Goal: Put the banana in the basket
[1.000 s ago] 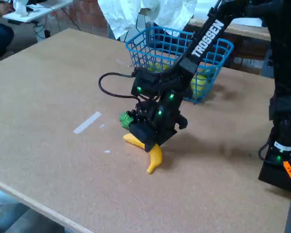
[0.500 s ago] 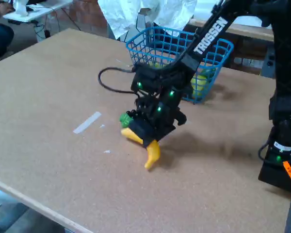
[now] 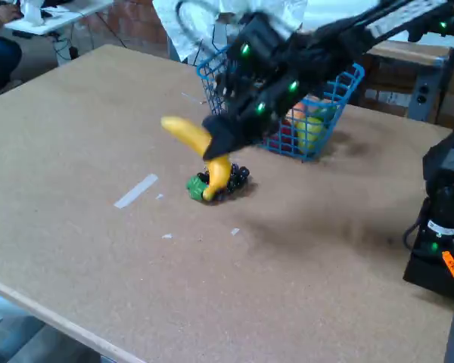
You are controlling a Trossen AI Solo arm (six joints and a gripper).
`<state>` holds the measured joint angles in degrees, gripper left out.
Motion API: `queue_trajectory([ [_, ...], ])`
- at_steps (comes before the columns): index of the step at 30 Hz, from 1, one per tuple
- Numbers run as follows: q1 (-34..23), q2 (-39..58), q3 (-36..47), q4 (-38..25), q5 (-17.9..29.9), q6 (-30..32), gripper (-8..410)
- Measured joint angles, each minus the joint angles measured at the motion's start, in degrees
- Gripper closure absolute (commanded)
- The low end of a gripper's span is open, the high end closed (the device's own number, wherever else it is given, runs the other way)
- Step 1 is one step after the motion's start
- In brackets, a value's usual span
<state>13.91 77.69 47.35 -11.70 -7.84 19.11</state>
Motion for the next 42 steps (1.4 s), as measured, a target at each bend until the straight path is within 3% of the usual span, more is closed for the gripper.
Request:
queue_trajectory([
  [6, 0.1, -10.9, 0.0, 0.2, 6.8, -7.9, 402],
  [19, -0.5, -23.6, 0.0, 0.4, 37.2, -21.8, 402],
  [24, -3.7, -24.9, 0.0, 0.9, 44.5, -24.2, 402],
  [29, -10.1, -25.1, 0.0, 2.5, 45.0, -24.9, 402],
  [42, -28.2, -20.6, 0.0, 10.2, 36.6, -25.0, 402],
])
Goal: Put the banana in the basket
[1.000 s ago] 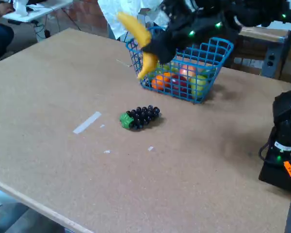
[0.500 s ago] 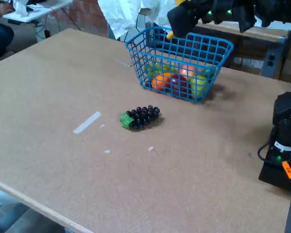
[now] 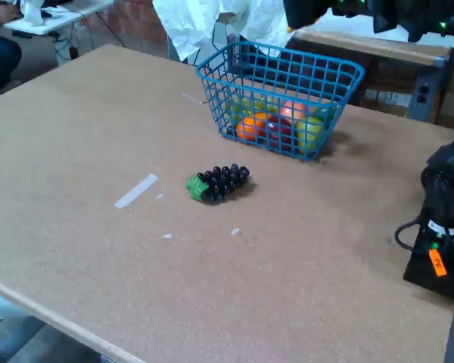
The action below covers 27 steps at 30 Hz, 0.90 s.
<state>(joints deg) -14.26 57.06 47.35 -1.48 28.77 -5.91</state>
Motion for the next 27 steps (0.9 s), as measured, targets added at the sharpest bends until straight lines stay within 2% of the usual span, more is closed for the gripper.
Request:
queue_trajectory([
  [9, -9.1, 12.5, 0.0, 10.4, -6.8, 0.2, 402],
  [20, -12.5, 29.1, 0.0, 21.3, -8.4, 0.5, 398],
  [23, -12.7, 32.5, 0.0, 23.1, -8.5, 1.3, 374],
  [27, -12.8, 35.5, 0.0, 25.1, -9.7, 2.2, 300],
])
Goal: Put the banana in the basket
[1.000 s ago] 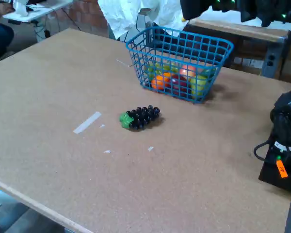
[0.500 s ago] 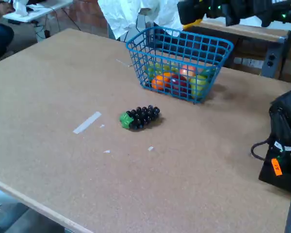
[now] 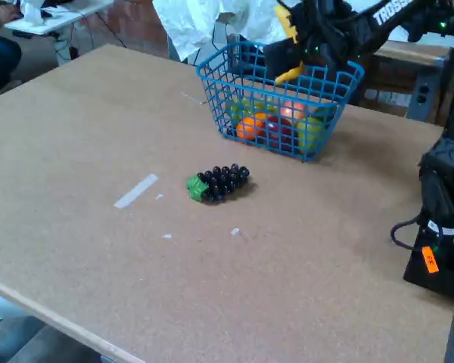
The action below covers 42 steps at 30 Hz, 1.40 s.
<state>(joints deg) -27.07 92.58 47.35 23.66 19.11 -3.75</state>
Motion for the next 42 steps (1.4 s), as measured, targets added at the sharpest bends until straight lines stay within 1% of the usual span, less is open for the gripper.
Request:
queue_trajectory([
  [4, -0.3, 1.1, 0.0, 2.2, -3.0, 1.0, 218],
  [6, -0.4, 1.1, 0.0, 2.6, -3.5, 1.5, 185],
  [8, -0.4, 1.1, 0.0, 2.9, -3.5, 2.5, 160],
  [11, -0.5, 1.1, 0.0, 3.6, -3.6, 3.5, 138],
  [14, -0.5, 1.1, 0.0, 4.1, -3.6, 3.7, 131],
  [42, -0.4, 1.1, 0.0, 4.2, -3.6, 3.7, 131],
])
